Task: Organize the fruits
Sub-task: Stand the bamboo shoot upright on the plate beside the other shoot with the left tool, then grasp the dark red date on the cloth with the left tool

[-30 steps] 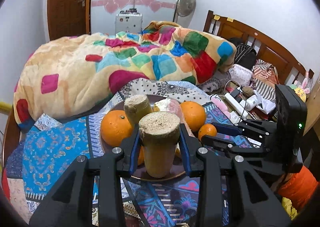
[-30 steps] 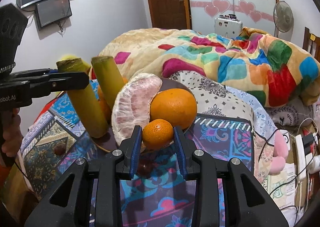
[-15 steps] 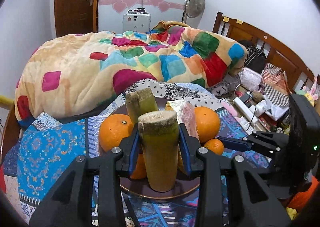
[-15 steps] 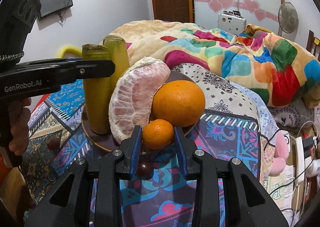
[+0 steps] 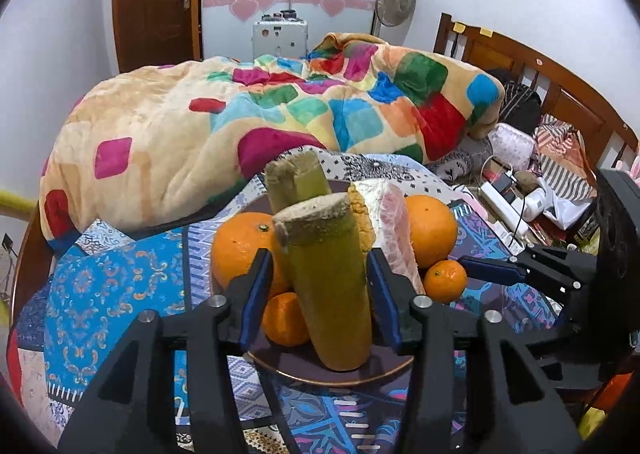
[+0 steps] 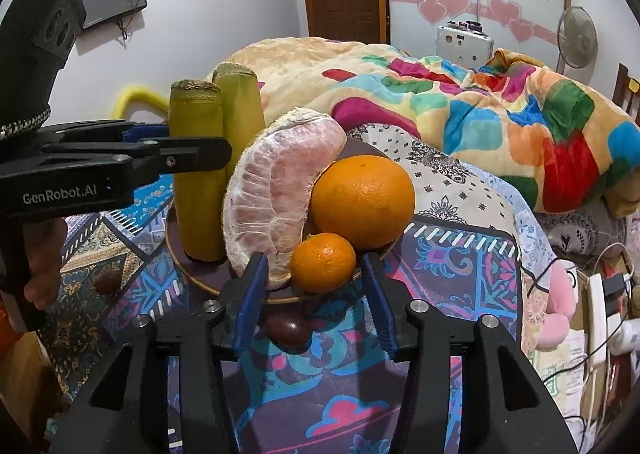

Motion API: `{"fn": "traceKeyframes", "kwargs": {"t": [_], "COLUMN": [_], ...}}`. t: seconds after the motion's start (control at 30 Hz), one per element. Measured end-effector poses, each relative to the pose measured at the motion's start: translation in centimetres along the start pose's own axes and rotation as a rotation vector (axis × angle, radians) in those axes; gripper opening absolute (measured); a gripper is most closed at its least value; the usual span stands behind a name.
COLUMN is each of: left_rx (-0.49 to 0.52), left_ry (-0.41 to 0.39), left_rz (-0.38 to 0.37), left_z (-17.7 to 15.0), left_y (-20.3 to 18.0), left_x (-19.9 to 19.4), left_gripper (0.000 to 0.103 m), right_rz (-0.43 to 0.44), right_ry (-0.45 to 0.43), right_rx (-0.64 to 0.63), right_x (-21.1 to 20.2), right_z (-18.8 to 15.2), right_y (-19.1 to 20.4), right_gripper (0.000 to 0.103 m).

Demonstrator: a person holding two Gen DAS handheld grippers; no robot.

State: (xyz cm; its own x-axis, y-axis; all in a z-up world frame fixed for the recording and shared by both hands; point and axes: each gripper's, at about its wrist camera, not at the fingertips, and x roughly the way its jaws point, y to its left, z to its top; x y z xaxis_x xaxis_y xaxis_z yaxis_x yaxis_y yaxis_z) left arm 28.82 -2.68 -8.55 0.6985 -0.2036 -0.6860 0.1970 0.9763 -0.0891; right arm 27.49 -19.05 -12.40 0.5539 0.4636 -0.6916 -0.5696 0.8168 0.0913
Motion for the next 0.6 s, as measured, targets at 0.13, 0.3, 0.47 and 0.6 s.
{"fn": "traceKeyframes", "kwargs": {"t": [0.13,0.3,0.47,0.6], "left_rx": [-0.004,0.003,-0.01,-0.019], "left_ry": [-0.03,-0.053,-0.062,-0.059], "left_rz": [0.019,0.05,0.064,0.079], "left_z": [0.0,-0.8,-2.2,-3.7], "left_y": [0.3,0.7,1.6,2.6], "left_x": [-1.4,-3.8,-5.8,-6.8], "left_gripper": [0.056,0.056,0.061,0.065], "right_rz": [-0.019,-0.022,-0.025,-0.032], "right_ry": [-0.006,-0.03,-0.03,0.008], "right_rx": [-0.001,0.016,0.02,0.008], "right_x": [-0.6,-2.4,-3.5,-2.8], "right_z": [-0.2,-0.2,-1.0,-1.9], "right_y": [0.2,0.2,0.7,1.2], "right_gripper": [0.049,0.049,0.049,0.049]}}
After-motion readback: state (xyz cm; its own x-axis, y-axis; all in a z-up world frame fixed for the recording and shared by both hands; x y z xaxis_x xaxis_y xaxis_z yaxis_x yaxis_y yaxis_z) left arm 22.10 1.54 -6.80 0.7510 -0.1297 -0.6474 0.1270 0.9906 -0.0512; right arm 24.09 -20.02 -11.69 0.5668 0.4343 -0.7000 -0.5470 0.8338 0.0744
